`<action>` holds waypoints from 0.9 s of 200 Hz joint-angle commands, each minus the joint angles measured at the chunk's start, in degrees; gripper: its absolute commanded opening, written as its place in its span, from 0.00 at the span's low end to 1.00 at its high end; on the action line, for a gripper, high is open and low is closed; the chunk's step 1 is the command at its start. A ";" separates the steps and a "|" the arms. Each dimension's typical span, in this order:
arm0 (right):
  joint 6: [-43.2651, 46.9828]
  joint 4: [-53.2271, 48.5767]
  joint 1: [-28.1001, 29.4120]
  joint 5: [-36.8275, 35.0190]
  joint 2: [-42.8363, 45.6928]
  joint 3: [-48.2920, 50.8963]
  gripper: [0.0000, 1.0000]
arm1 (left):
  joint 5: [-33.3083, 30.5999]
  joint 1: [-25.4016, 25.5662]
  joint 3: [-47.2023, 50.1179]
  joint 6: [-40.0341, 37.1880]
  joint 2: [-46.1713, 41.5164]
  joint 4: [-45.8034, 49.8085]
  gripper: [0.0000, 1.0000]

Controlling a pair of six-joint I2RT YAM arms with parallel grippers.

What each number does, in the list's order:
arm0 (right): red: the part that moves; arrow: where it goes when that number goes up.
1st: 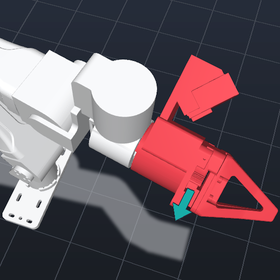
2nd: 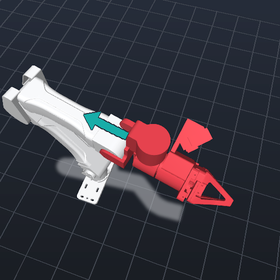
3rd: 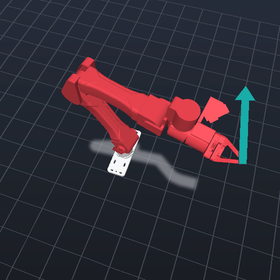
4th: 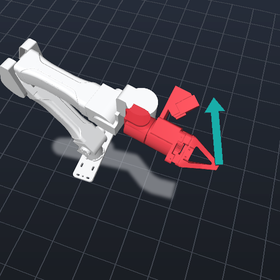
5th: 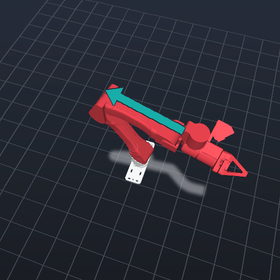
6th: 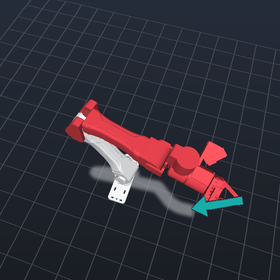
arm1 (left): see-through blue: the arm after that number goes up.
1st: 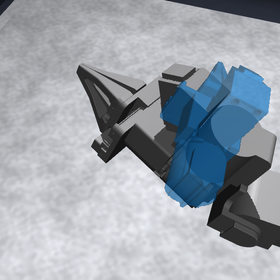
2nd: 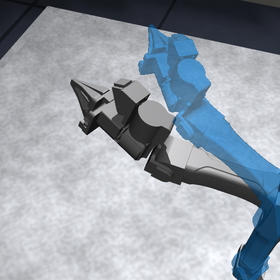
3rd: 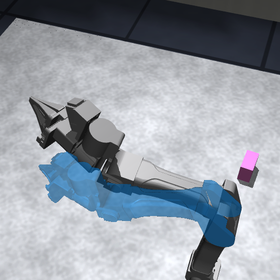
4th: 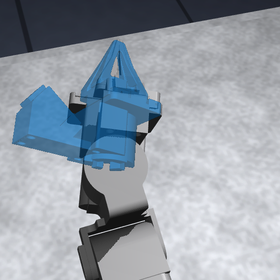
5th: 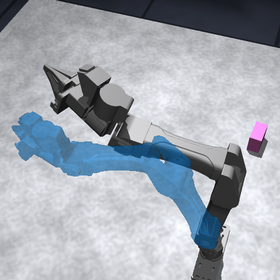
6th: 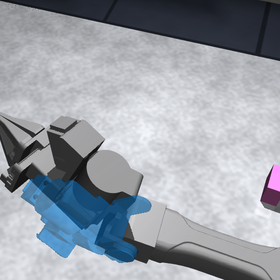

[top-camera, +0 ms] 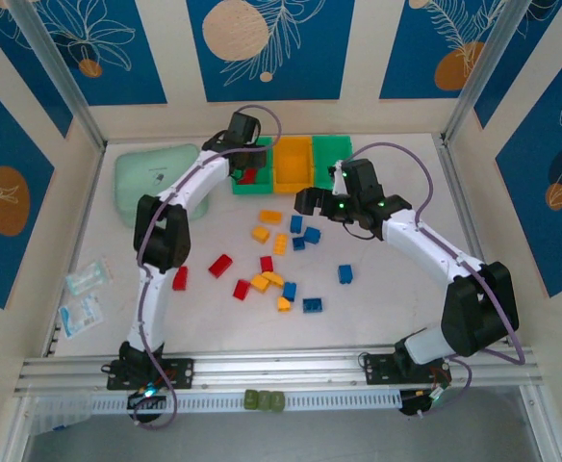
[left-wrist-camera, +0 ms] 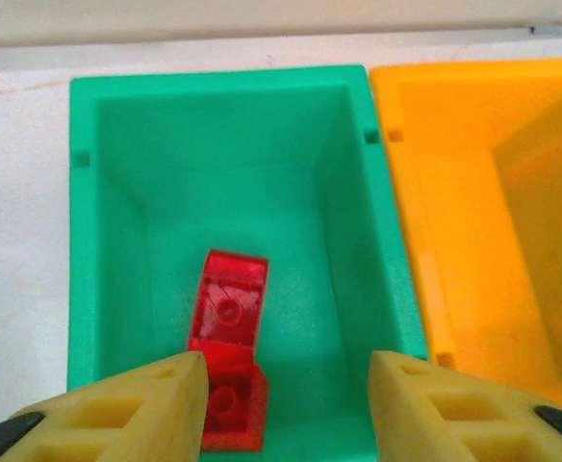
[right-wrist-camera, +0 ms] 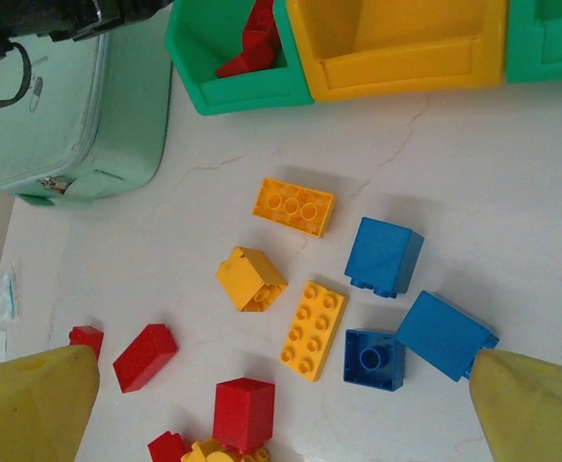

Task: Sort the legos into containers by color
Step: Place the lego in the container, then pick up the lego from the center of the table.

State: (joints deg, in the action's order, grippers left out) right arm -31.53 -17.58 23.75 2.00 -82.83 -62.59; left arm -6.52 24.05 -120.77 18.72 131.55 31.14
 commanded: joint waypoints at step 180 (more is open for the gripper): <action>-1.37 -5.43 2.08 9.58 5.73 13.24 0.99 | 10.73 14.68 55.49 20.51 -34.42 -4.16 0.62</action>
State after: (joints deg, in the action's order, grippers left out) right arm -31.09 -25.06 26.68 9.34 -78.98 -51.75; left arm 5.54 36.91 -66.28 33.63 97.65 31.22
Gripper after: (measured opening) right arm 0.990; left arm 0.612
